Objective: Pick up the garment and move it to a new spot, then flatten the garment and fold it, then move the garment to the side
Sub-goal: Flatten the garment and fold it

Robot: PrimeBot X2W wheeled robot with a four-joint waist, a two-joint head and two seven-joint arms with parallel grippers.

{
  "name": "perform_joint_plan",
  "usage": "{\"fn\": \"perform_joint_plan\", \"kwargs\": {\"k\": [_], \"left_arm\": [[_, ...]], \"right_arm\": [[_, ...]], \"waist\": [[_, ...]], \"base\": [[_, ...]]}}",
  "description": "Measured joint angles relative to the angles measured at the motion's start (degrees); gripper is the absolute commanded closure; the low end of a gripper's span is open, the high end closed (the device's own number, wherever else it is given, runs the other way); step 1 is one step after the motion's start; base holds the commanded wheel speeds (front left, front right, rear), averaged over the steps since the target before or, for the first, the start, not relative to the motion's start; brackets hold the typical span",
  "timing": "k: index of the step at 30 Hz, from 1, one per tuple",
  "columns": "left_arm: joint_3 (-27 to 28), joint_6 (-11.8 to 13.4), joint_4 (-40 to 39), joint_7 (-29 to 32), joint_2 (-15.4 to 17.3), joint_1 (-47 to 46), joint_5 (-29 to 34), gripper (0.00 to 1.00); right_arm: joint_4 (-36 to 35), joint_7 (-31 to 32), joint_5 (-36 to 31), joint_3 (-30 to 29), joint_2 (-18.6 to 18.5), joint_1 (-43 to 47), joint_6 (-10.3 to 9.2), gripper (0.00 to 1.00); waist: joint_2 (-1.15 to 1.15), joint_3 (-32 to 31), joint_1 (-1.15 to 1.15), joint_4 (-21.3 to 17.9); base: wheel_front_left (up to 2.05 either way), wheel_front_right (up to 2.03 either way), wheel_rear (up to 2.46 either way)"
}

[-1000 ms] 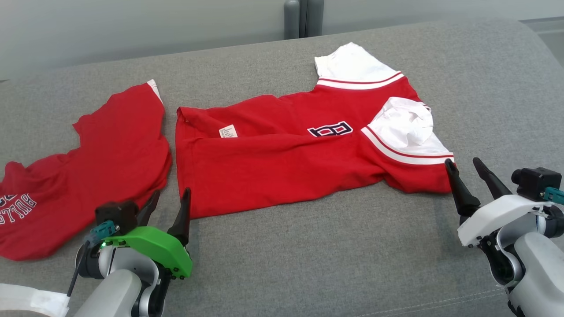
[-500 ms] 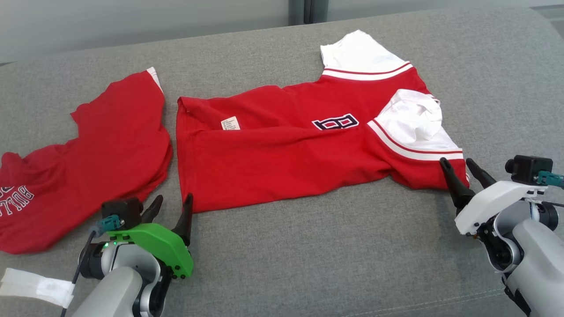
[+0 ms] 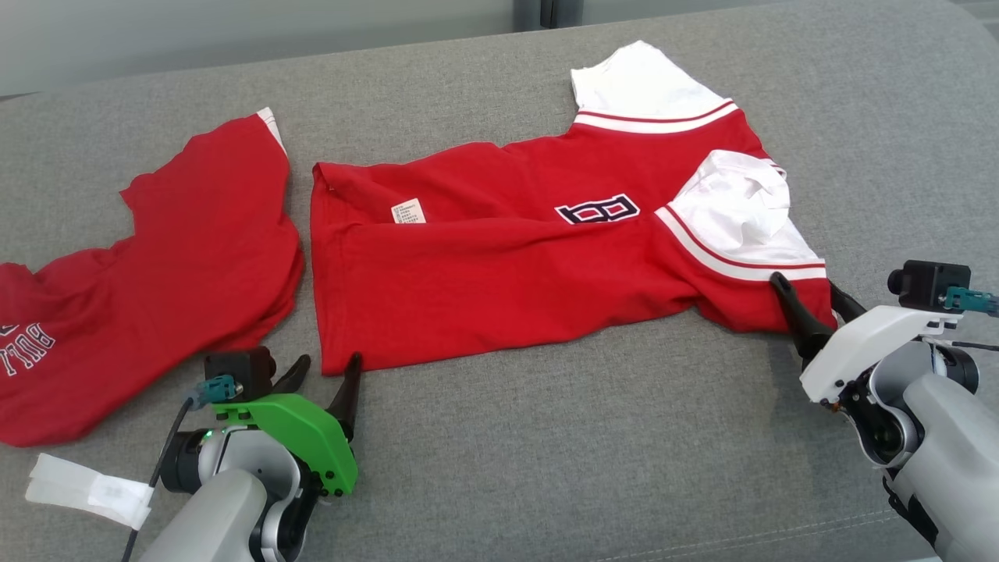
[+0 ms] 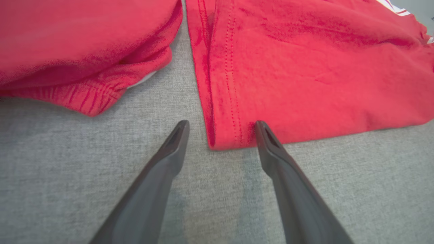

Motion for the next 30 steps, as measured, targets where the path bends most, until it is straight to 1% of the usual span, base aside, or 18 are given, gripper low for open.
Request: {"fn": "perform_joint_plan", "kwargs": {"k": [4,5,6,7,8,9,10,11,21,30], "left_arm": [[-0.3,-0.4,0.5,0.0,-0.1,-0.1,0.0,0.0],[-0.3,-0.4,0.6,0.0,-0.1,-0.2,0.0,0.05],[-0.3,-0.4,0.6,0.0,-0.1,-0.2,0.0,0.16],[-0.4,-0.5,0.7,0.0,-0.1,-0.2,-0.1,0.29],[-0.5,-0.5,0.8,0.0,-0.1,-0.2,-0.1,0.48],[-0.6,-0.6,0.9,0.0,-0.1,-0.3,-0.1,0.6],[-0.7,-0.7,0.9,0.0,-0.2,-0.3,-0.1,0.74],[-0.8,-0.8,0.9,0.0,-0.2,-0.5,-0.1,1.0],[-1.1,-1.2,0.7,-0.8,-0.2,-0.8,0.0,1.0],[-1.4,-0.3,-2.9,-0.7,1.5,2.0,0.0,1.0]], "right_arm": [[0.4,-0.5,1.3,1.4,-0.1,-0.2,0.0,0.0],[0.6,-0.6,1.5,1.7,-0.2,-0.3,0.0,0.0],[0.6,-0.6,1.5,1.7,-0.2,-0.3,0.0,0.0],[0.6,-0.8,1.8,2.0,-0.2,-0.5,0.0,0.2],[0.7,-1.0,2.0,2.4,-0.2,-0.6,0.0,0.47],[0.8,-1.1,2.3,2.7,-0.2,-0.8,0.0,0.61],[0.9,-1.2,2.5,3.0,-0.2,-1.0,0.0,0.76],[0.9,-1.3,2.8,3.3,-0.3,-1.1,0.0,1.0],[1.9,-3.8,4.9,6.0,-1.1,-1.7,0.0,1.0],[0.9,-4.7,7.0,8.2,-3.5,-0.3,0.0,1.0]], "waist": [[0.0,0.1,0.0,0.0],[0.0,0.1,0.0,0.0],[0.0,0.1,0.0,0.0],[0.0,0.1,0.0,-0.1],[0.0,0.1,0.0,-0.1],[0.0,0.1,0.0,-0.1],[0.0,0.2,0.0,-0.1],[0.0,0.2,0.0,-0.1],[0.0,-0.8,0.0,0.0],[0.0,-3.5,0.0,0.1]], "base": [[0.0,0.0,0.0],[0.0,0.0,0.0],[0.0,0.0,0.0],[0.0,0.0,0.0],[0.0,0.0,0.0],[0.0,0.0,0.0],[0.0,0.0,0.0],[0.0,0.0,0.0],[0.0,0.0,0.0],[0.0,0.0,0.0]]}}
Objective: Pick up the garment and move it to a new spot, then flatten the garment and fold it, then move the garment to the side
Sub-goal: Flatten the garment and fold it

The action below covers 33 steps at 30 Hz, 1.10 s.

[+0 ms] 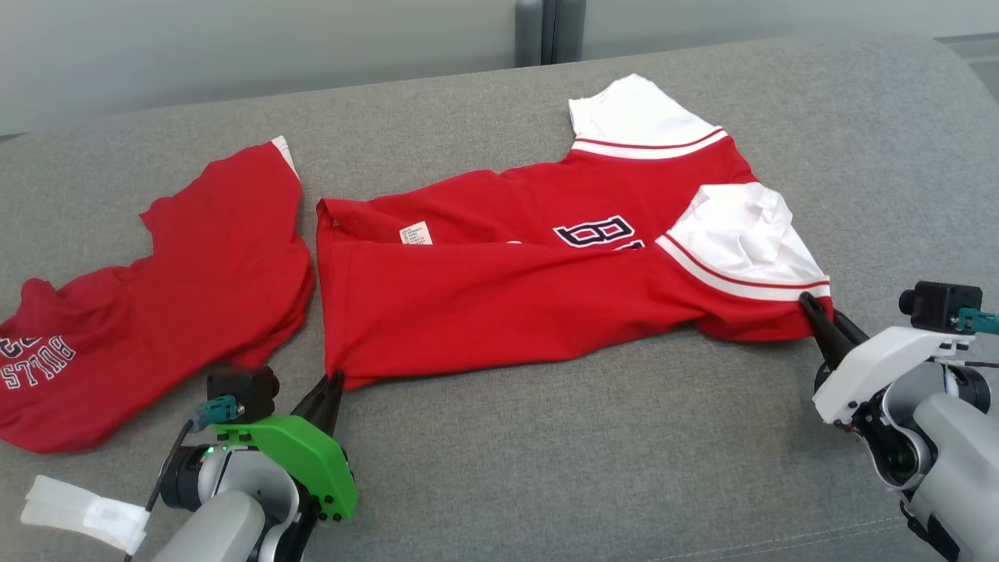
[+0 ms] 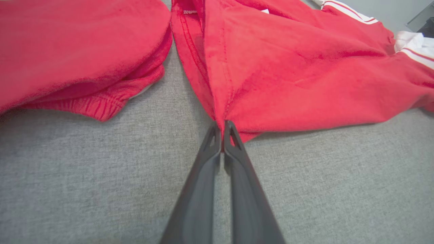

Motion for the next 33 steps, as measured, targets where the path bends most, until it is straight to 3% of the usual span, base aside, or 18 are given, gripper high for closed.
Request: {"fn": "perform_joint_plan", "kwargs": {"k": [18,33], "left_arm": [[-1.1,3.7,-9.0,-0.1,3.4,10.3,-0.5,1.0],[-1.2,6.8,-13.9,-1.1,6.1,17.1,-0.6,1.0]], "right_arm": [[-4.3,0.6,4.3,1.9,-4.7,9.5,0.01,1.0],[-9.7,-0.6,4.5,-1.7,-6.5,19.4,0.02,1.0]], "waist": [[0.0,-3.7,0.0,0.7],[0.0,-5.8,0.0,0.7]], "base": [[0.0,0.0,0.0],[0.0,0.0,0.0]]}}
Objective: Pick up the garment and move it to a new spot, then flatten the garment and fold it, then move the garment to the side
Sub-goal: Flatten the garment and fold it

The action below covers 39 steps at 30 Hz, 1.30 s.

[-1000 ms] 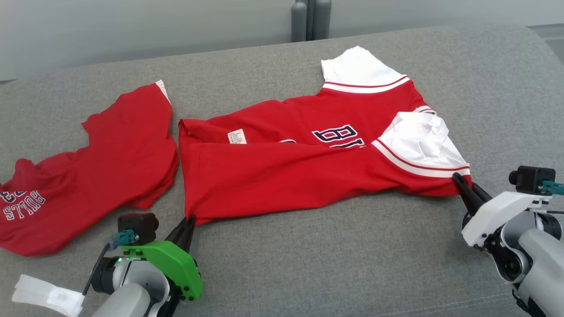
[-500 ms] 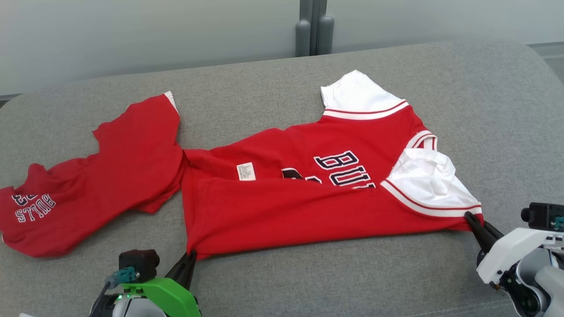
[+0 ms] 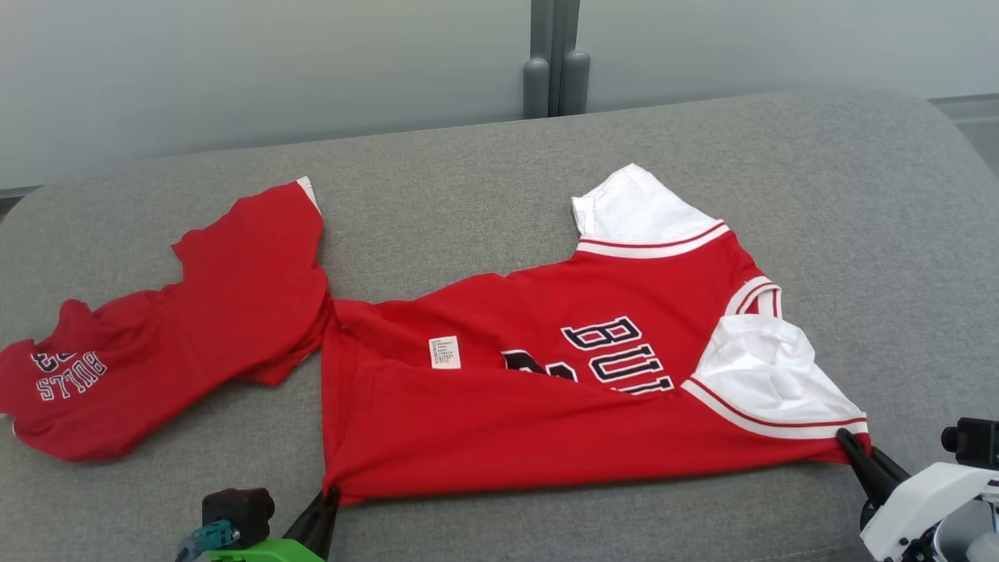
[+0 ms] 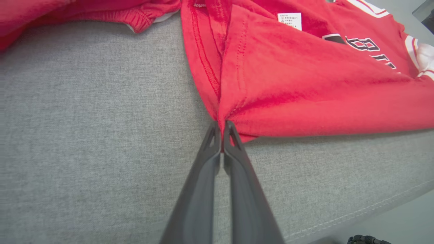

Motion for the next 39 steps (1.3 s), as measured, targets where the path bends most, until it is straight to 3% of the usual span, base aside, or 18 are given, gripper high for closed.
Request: {"fn": "perform_joint_plan", "kwargs": {"k": [14,15,17,19,20,21,22,39], "left_arm": [[-0.3,0.7,-0.5,1.1,0.2,0.0,-0.4,1.0],[-0.3,0.7,-0.6,1.1,0.2,0.0,-0.4,1.0],[-0.4,0.7,-0.5,1.4,0.2,0.0,-0.7,1.0],[-0.6,0.7,-0.4,1.9,0.2,0.0,-1.0,1.0],[-0.6,0.7,-0.4,2.1,0.2,0.0,-1.0,0.73],[-0.6,0.7,-0.4,2.1,0.2,0.0,-1.2,0.21],[-0.5,0.8,-0.3,2.1,0.2,0.0,-1.3,0.0],[-0.5,1.8,-1.4,1.8,0.3,0.0,-1.3,0.0]], "right_arm": [[-3.3,1.9,-3.7,-5.9,1.7,2.7,0.0,1.0],[-3.7,2.0,-3.8,-6.3,2.0,3.0,-0.01,0.7],[-4.6,2.1,-4.0,-7.2,2.5,3.5,-0.01,0.0],[-5.3,2.8,-4.2,-7.9,2.8,3.6,-0.01,0.0],[-5.6,3.1,-4.3,-8.3,2.9,3.7,-0.01,0.0],[-5.9,3.3,-4.5,-8.6,2.9,3.9,-0.01,0.0],[-6.1,3.6,-4.8,-9.0,3.0,4.2,-0.01,0.0],[-9.6,7.2,-9.8,-15.3,5.4,6.9,-0.02,0.0]], "waist": [[0.0,1.0,0.0,-0.1],[0.0,1.0,0.0,-0.2],[0.0,1.0,0.0,-0.2],[0.0,1.0,0.0,-0.2],[0.0,1.0,0.0,-0.2],[0.0,1.0,0.0,-0.2],[0.0,0.9,0.0,-0.3],[0.0,0.1,0.0,-0.4]], "base": [[0.0,0.0,0.0],[0.0,0.0,0.0],[0.0,0.0,0.0],[0.0,0.0,0.0],[0.0,0.0,0.0],[0.0,0.0,0.0],[0.0,0.0,0.0],[0.0,0.0,0.0]]}}
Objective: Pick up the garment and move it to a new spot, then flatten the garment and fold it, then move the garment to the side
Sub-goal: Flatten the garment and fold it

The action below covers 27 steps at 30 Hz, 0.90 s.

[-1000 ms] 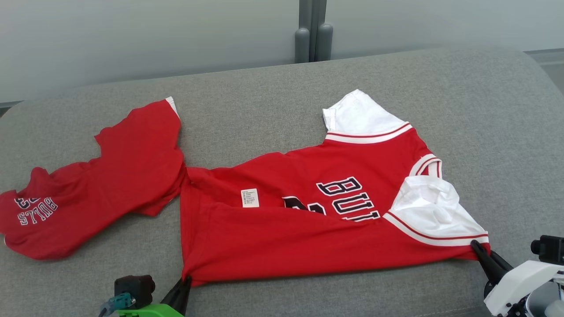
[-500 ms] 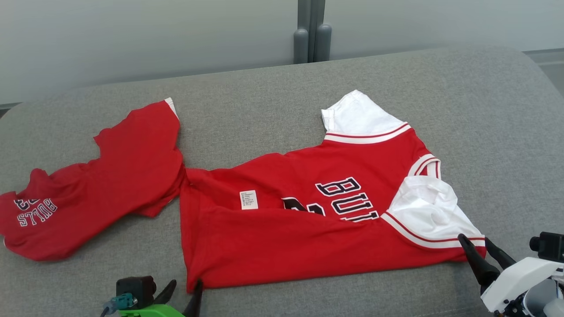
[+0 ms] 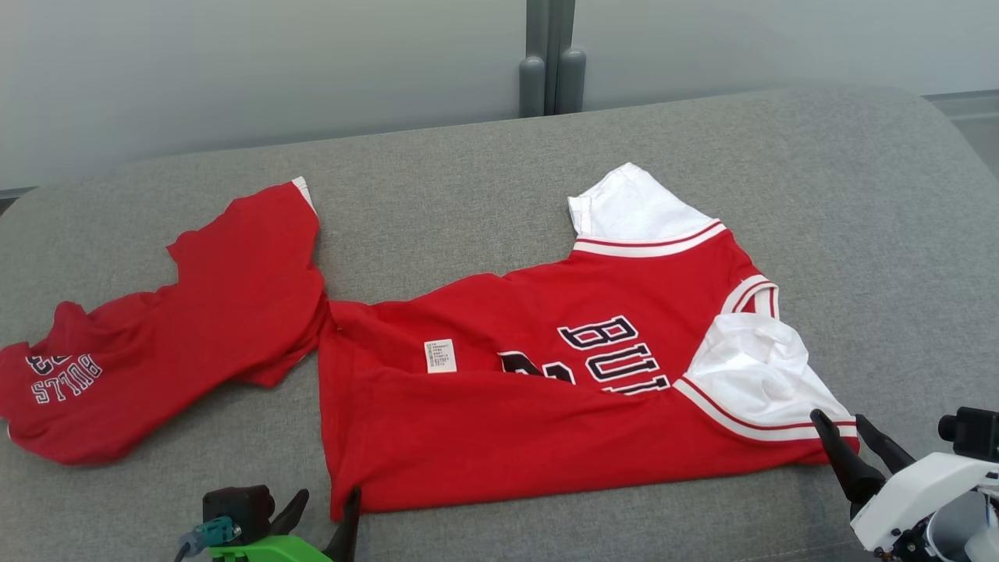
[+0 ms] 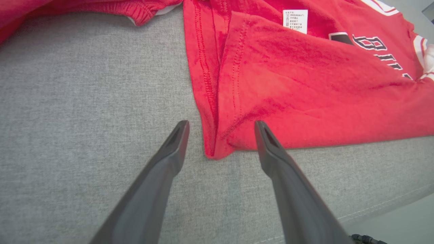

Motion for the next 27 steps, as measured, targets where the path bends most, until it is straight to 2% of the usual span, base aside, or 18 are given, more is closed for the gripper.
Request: {"fn": "perform_joint_plan", "kwargs": {"k": [9,16,22,27], "left_arm": [[1.8,0.4,-3.3,-1.9,0.4,-1.1,0.2,0.0],[2.0,0.6,-4.9,-1.0,1.3,-5.5,1.6,0.0],[1.7,-1.0,-3.0,0.6,0.8,-11.8,2.7,0.0],[0.5,-3.2,1.2,3.6,-0.4,-18.0,3.2,0.0]], "right_arm": [[-3.4,1.7,-4.1,-3.4,0.9,-0.5,0.0,0.0],[-4.8,4.0,-7.9,-4.7,2.6,-6.2,-0.01,0.0],[-4.2,6.2,-10.2,-4.7,3.0,-13.8,0.0,0.0],[-2.1,8.4,-12.0,-3.2,2.1,-20.7,0.0,0.0]], "waist": [[0.0,0.3,0.0,0.0],[0.0,1.5,0.0,-0.4],[0.0,3.8,0.0,-0.5],[0.0,6.5,0.0,-0.2]], "base": [[0.0,0.0,0.0],[0.0,0.0,0.0],[0.0,0.0,0.0],[0.0,0.0,0.0]]}}
